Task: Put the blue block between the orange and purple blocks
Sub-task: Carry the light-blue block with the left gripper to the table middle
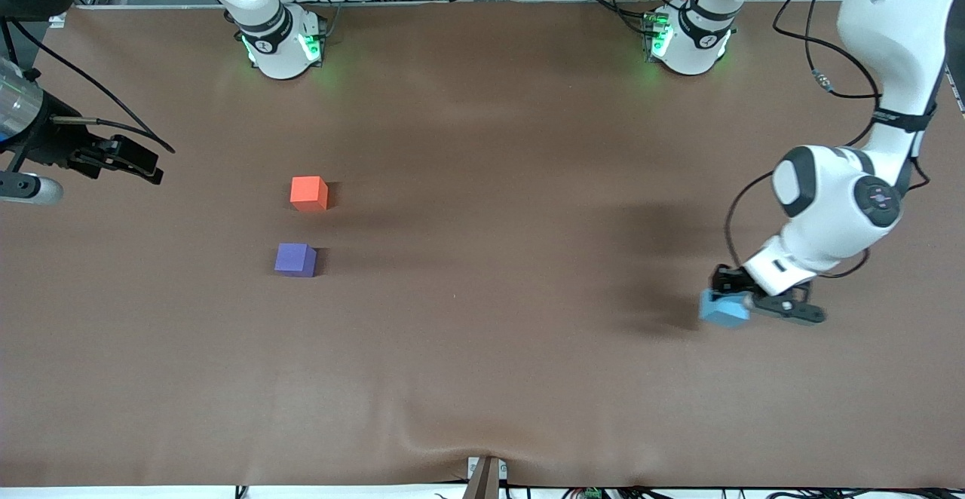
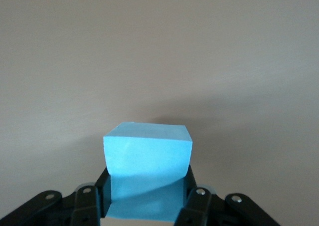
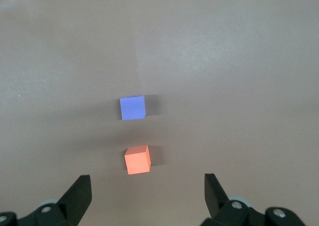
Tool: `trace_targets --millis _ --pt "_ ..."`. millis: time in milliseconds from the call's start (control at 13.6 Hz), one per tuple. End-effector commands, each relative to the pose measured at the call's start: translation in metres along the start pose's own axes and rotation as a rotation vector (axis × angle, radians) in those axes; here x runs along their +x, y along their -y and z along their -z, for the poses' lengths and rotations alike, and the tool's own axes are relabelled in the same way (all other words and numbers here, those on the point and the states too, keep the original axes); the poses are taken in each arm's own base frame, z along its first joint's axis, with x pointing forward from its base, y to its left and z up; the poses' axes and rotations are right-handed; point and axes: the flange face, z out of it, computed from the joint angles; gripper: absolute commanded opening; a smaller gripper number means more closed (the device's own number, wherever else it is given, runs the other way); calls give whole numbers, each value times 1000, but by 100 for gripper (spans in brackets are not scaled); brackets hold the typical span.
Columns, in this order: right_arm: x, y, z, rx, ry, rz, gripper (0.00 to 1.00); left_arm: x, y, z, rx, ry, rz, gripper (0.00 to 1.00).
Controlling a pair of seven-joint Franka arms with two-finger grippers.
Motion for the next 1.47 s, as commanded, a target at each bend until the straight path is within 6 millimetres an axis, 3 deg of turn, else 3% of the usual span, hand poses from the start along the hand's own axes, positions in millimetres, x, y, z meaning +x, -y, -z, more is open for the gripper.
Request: trace_targets --millis 0,220,441,588,808,1029,1322,1396 --pt "2 0 2 7 3 3 100 31 -101 24 -30 50 52 0" --pt "2 0 2 7 3 6 100 34 -224 14 -56 101 139 0" --pt "2 0 2 7 3 6 100 16 -327 -12 -29 107 147 0" --pt "1 1 3 8 3 6 100 6 -391 -24 -34 95 194 0" --pt "0 2 4 7 3 21 100 -21 -464 -54 -7 82 172 0" --pt "1 2 4 7 1 89 100 -54 -511 -83 46 68 140 0" --pt "1 6 5 8 -7 97 100 -88 -539 -125 42 91 88 0" --pt "3 4 3 8 -8 93 100 -95 -540 -136 46 100 81 34"
